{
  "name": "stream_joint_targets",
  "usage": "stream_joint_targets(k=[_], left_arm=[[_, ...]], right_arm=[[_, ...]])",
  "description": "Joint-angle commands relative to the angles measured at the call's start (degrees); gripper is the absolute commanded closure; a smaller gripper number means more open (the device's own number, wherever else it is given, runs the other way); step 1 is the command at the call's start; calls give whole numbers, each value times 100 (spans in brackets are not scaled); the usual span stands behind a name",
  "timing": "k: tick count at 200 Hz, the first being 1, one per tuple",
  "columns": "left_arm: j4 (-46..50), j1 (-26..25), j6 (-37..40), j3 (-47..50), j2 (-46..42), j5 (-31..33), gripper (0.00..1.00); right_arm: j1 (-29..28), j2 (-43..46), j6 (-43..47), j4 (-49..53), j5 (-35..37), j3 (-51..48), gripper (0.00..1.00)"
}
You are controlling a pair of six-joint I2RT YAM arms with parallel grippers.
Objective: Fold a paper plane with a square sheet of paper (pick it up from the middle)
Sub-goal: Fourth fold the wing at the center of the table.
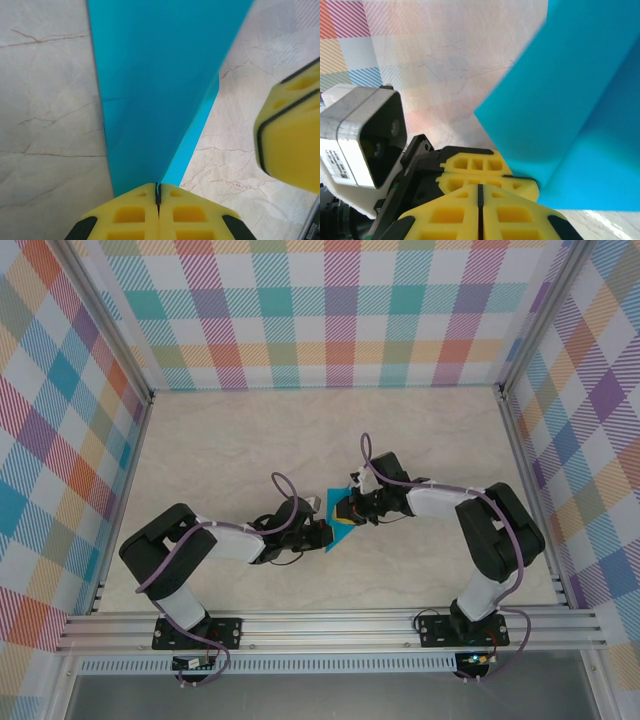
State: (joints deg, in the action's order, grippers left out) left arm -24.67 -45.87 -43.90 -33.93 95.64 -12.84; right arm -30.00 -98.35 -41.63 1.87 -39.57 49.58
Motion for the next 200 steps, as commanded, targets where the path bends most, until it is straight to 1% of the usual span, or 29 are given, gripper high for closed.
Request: stream_joint_targets(k=[1, 29, 58, 118, 141, 162, 200], left_arm=[[-269, 135, -36, 40, 117, -341, 95], [-369, 216, -79, 106, 165, -423, 95], [-612, 354, -195, 220, 207, -606, 95], [-675, 527, -224, 109, 496, -992, 95], [-673, 615, -206, 105, 543, -1104, 95], [-581, 675, -128, 52, 521, -1206, 95], [-339, 710, 100, -121, 538, -1497, 95]], right_arm=[[-14, -208, -90, -224, -84, 202, 91], [-6, -461, -108, -130, 231, 360, 92], [-2, -746, -83, -128, 290, 512, 92], [81, -1085, -47, 11, 444, 658, 93], [112, -1117, -23, 89, 570, 658, 94], [143, -1091, -30, 77, 527, 625, 94], [179, -735, 22, 101, 425, 579, 92]])
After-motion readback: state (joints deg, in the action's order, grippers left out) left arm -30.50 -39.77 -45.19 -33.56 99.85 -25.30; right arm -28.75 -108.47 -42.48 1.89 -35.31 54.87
